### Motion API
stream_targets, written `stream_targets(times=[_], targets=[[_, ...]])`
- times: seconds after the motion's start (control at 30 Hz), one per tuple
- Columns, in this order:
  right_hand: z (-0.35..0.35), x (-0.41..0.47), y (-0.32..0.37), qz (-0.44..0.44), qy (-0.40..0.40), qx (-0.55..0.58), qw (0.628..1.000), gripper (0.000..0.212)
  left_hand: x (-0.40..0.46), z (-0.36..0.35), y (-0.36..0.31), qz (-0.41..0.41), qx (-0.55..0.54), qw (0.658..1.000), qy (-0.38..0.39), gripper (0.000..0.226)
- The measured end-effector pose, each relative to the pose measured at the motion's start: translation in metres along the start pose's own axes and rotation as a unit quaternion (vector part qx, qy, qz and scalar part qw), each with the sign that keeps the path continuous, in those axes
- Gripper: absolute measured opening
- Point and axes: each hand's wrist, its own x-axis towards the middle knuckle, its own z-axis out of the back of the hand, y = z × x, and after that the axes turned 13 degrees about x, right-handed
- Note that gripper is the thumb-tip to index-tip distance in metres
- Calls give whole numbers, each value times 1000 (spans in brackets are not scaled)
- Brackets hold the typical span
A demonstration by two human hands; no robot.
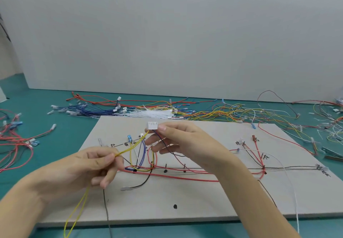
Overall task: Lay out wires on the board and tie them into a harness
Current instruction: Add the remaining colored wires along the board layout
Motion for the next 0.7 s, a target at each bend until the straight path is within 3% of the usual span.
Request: stream_targets(times=[0.17, 0.3, 0.47, 0.53, 0.6, 0.7], targets=[[-3, -2, 0, 22, 13, 52, 998, 18, -3, 4, -4, 29, 51, 995, 87, 29], [-3, -6, 5, 36, 24, 36, 998, 16, -1, 12, -3, 19, 87, 991, 104, 30], [-5, -18, 12, 62, 49, -175, 981, 11, -9, 29, -3, 70, 211, 967, 121, 30], [-12, -22, 12, 69, 26, -255, 964, 12, -14, 30, -11, 99, 272, 953, 85, 32], [-21, -24, 13, 78, 11, -332, 940, 15, -12, 17, -26, 106, 308, 945, -9, 48], [-40, -28, 16, 96, 7, -484, 870, 24, 0, -19, -46, 40, 284, 946, -152, 65]])
